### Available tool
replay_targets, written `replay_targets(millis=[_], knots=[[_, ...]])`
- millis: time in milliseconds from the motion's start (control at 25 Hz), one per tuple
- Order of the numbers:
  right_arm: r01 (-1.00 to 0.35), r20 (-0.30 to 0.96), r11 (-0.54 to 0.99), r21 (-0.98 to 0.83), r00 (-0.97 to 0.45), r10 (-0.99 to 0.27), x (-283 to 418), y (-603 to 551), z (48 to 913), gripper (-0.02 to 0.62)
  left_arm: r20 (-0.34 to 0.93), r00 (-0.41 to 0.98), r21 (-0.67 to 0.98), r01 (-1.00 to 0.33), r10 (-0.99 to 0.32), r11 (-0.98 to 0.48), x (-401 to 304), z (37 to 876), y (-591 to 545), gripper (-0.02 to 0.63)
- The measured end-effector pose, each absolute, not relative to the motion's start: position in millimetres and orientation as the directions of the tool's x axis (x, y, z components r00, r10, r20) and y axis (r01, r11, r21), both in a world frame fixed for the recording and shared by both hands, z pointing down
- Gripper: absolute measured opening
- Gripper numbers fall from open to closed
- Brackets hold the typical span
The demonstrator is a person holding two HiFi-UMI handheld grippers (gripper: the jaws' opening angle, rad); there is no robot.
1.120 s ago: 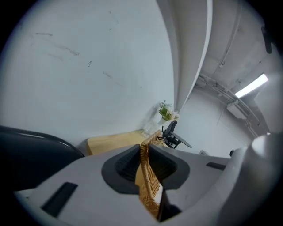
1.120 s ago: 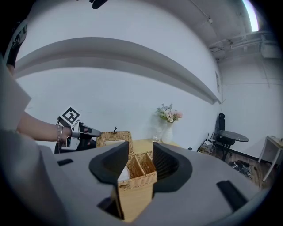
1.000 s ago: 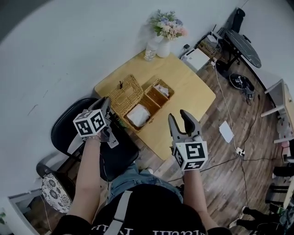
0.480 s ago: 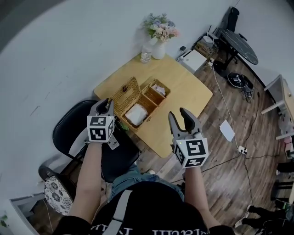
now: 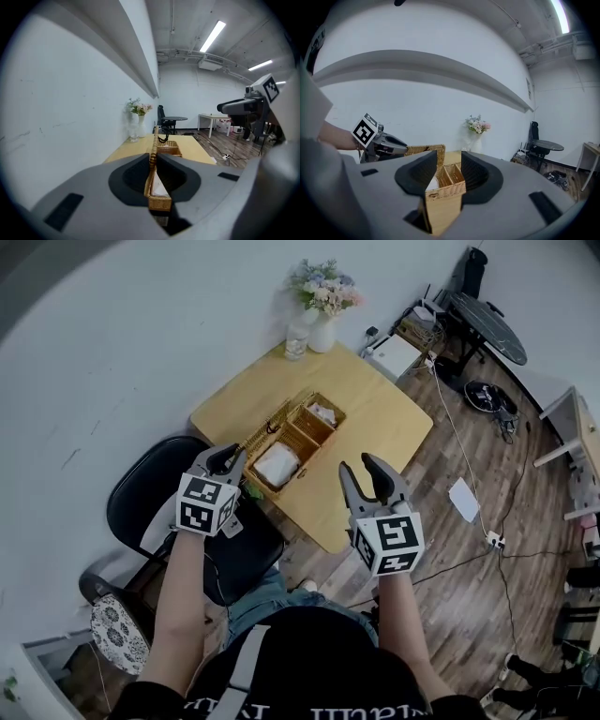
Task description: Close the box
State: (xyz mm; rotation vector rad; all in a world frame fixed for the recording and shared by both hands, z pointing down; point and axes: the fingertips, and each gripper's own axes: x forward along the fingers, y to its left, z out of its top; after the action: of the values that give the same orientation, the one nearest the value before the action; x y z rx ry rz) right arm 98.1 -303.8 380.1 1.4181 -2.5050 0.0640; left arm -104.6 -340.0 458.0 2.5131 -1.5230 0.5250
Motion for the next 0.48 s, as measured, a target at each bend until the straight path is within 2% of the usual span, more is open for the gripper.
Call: replay_targets(millis=[280, 480], knots=[[-0.842, 0.255, 0.533, 0.081, -0.499, -0.828, 96, -297, 386, 0.166, 0.412, 0.482, -0.072, -0.828, -0.773, -0.556, -74, 471, -321, 0.055], [-0.847, 0.267, 0.526, 0.071, -0.492, -0.829, 99, -291, 392, 0.166, 0.492, 0.519, -0.105, -0.762, -0.699, -0.639, -45, 495, -303, 0.075]])
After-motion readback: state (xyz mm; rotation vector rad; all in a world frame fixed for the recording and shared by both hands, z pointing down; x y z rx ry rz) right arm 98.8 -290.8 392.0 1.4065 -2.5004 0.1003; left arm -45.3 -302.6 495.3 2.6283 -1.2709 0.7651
